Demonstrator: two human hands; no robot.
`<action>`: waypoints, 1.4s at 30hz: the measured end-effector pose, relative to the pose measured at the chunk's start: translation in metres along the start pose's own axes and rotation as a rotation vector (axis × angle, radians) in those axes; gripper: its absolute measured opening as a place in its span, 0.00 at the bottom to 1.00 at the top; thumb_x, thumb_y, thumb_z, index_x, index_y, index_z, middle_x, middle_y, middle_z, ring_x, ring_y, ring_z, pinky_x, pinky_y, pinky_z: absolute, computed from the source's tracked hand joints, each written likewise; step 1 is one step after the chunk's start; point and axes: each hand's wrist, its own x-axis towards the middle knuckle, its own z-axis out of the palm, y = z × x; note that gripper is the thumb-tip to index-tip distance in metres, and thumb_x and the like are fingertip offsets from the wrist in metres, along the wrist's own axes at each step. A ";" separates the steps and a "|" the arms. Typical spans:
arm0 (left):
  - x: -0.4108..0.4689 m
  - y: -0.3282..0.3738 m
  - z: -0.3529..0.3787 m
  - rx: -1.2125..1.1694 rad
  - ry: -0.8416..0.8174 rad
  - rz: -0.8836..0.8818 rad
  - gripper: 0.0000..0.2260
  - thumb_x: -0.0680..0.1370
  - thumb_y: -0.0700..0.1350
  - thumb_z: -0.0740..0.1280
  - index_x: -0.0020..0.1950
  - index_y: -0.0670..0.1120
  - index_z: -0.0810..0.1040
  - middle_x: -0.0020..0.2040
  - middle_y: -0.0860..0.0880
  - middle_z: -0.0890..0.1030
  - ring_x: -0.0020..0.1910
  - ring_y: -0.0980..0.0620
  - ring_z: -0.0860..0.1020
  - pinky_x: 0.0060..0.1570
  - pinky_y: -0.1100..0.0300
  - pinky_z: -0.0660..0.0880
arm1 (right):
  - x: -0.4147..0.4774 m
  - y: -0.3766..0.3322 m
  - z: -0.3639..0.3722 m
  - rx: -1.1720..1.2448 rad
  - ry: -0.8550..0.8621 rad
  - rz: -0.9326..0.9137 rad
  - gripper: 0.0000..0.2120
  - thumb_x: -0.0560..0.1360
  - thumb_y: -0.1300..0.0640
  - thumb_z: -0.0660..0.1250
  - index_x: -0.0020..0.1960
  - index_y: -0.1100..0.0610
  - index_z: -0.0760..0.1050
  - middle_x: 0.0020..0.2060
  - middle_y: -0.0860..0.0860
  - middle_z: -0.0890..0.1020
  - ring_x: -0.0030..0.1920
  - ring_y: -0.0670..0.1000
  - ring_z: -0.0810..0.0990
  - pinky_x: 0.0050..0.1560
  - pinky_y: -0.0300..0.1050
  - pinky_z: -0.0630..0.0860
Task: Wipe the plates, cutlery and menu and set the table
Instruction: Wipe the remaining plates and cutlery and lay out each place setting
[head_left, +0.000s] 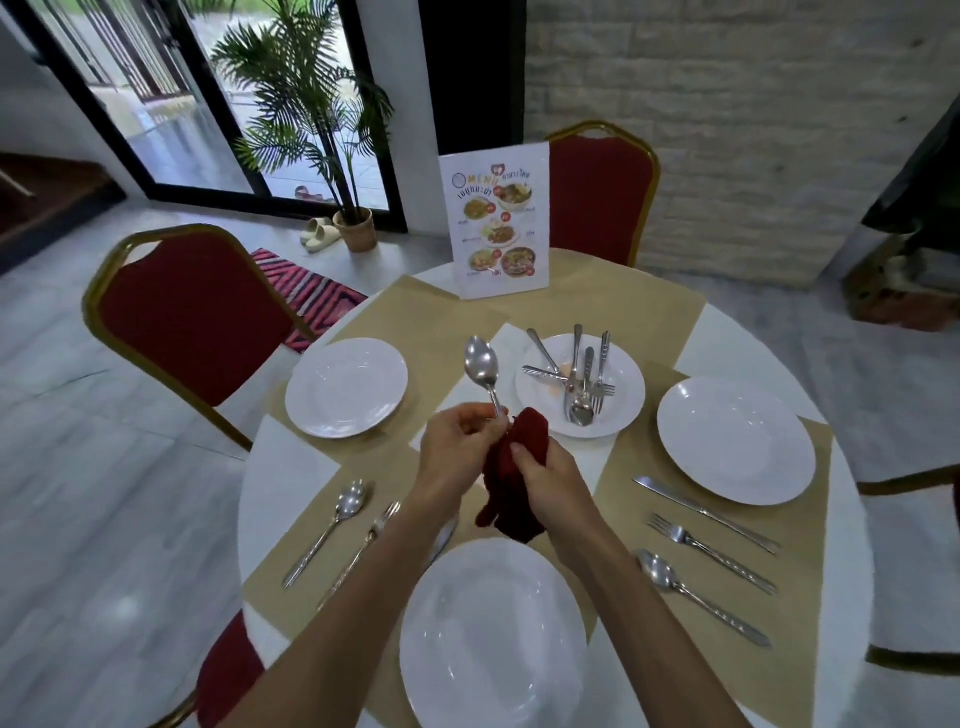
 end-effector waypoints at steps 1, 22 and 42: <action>0.012 0.002 -0.004 -0.057 0.021 -0.011 0.03 0.78 0.39 0.71 0.49 0.46 0.84 0.39 0.47 0.86 0.40 0.53 0.83 0.43 0.55 0.81 | 0.004 -0.003 -0.001 -0.005 -0.044 0.015 0.09 0.85 0.57 0.59 0.60 0.57 0.76 0.44 0.54 0.87 0.43 0.55 0.88 0.40 0.49 0.84; 0.365 -0.019 -0.139 0.898 -0.136 0.395 0.08 0.80 0.50 0.68 0.55 0.55 0.85 0.53 0.58 0.83 0.57 0.54 0.78 0.64 0.47 0.71 | 0.347 -0.073 0.072 -0.610 -0.021 -0.048 0.05 0.76 0.58 0.71 0.52 0.55 0.81 0.42 0.53 0.87 0.44 0.56 0.87 0.53 0.56 0.83; 0.465 -0.112 -0.079 1.039 0.043 0.203 0.25 0.86 0.53 0.51 0.82 0.47 0.53 0.82 0.42 0.50 0.81 0.43 0.46 0.79 0.46 0.49 | 0.442 -0.031 0.114 -0.573 0.425 -0.030 0.13 0.80 0.57 0.66 0.62 0.60 0.75 0.52 0.57 0.81 0.55 0.61 0.79 0.52 0.45 0.70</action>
